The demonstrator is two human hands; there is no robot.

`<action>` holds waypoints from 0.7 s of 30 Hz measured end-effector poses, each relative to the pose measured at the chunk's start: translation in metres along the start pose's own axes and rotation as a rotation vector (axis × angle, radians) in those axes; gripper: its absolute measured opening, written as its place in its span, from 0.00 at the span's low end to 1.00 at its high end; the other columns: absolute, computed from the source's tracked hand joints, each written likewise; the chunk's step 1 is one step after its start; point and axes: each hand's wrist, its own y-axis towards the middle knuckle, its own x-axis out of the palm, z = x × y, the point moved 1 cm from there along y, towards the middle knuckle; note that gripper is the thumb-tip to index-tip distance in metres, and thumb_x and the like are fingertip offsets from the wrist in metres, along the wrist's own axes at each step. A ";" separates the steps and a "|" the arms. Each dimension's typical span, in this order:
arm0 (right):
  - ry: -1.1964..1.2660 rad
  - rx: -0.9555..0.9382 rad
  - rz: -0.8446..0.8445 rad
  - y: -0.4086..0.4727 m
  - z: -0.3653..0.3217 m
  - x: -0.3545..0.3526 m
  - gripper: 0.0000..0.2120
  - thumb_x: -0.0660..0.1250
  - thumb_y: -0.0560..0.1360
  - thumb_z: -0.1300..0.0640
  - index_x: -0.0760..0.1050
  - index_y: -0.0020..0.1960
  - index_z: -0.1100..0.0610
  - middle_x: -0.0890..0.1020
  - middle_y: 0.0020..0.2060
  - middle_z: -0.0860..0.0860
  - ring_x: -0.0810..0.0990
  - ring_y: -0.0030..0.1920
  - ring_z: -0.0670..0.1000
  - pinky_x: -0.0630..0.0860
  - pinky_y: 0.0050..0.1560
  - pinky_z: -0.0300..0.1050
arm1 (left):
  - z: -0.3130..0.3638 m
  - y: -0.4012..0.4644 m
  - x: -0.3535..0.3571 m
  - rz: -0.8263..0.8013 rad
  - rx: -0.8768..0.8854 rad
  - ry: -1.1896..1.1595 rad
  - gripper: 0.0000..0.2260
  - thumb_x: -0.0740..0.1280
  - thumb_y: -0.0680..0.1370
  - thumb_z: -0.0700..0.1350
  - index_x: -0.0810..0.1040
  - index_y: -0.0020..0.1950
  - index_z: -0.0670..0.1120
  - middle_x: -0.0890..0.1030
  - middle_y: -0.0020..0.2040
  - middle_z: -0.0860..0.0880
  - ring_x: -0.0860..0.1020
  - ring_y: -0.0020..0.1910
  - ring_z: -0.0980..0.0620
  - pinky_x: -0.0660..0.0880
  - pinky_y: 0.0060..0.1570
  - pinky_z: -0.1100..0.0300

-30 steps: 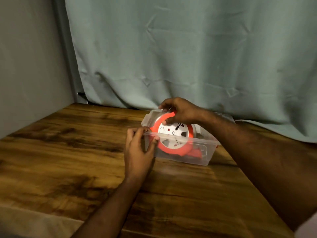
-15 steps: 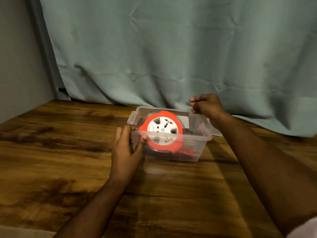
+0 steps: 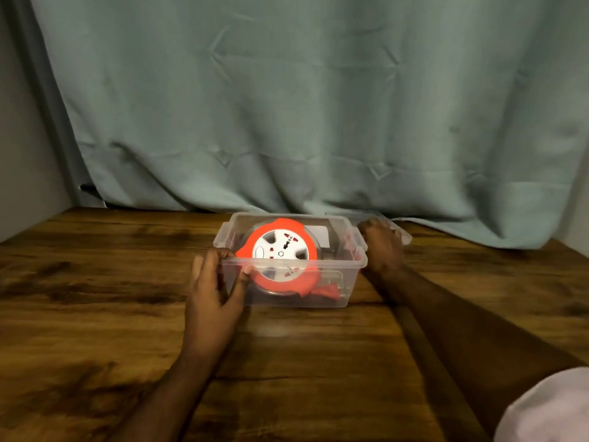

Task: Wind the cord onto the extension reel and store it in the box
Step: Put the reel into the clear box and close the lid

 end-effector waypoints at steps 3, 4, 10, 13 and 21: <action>0.002 -0.079 0.135 0.020 -0.002 -0.037 0.08 0.66 0.76 0.63 0.74 0.50 0.51 0.78 0.53 0.54 0.77 0.53 0.57 0.69 0.56 0.53 | 0.003 0.000 -0.001 0.007 -0.010 -0.007 0.10 0.73 0.82 0.48 0.78 0.61 0.50 0.75 0.55 0.51 0.77 0.49 0.65 0.73 0.43 0.63; 0.037 -0.087 0.167 0.028 -0.007 -0.051 0.09 0.65 0.77 0.65 0.75 0.53 0.53 0.79 0.54 0.55 0.78 0.53 0.59 0.70 0.56 0.53 | 0.002 0.000 0.000 0.005 -0.017 0.008 0.10 0.73 0.82 0.48 0.79 0.62 0.50 0.75 0.55 0.51 0.77 0.49 0.64 0.74 0.44 0.63; 0.603 -0.047 0.481 0.063 -0.057 -0.132 0.08 0.63 0.82 0.48 0.73 0.57 0.51 0.81 0.53 0.49 0.82 0.49 0.49 0.81 0.47 0.48 | -0.002 0.000 0.000 0.003 -0.029 0.049 0.17 0.72 0.81 0.59 0.77 0.69 0.58 0.74 0.60 0.53 0.80 0.60 0.46 0.83 0.55 0.44; 1.123 0.227 0.512 0.073 -0.066 -0.151 0.09 0.65 0.82 0.49 0.76 0.56 0.54 0.83 0.52 0.50 0.86 0.45 0.52 0.85 0.43 0.48 | 0.002 -0.002 -0.003 -0.006 -0.063 0.000 0.34 0.75 0.79 0.58 0.61 0.81 0.70 0.75 0.75 0.53 0.78 0.72 0.46 0.82 0.66 0.39; 1.419 0.748 -0.190 0.033 -0.061 -0.064 0.09 0.66 0.78 0.66 0.72 0.57 0.62 0.80 0.51 0.63 0.86 0.35 0.54 0.83 0.32 0.47 | 0.014 -0.004 -0.006 0.028 -0.152 -0.117 0.37 0.53 0.79 0.74 0.55 0.86 0.61 0.73 0.82 0.49 0.74 0.79 0.47 0.73 0.76 0.44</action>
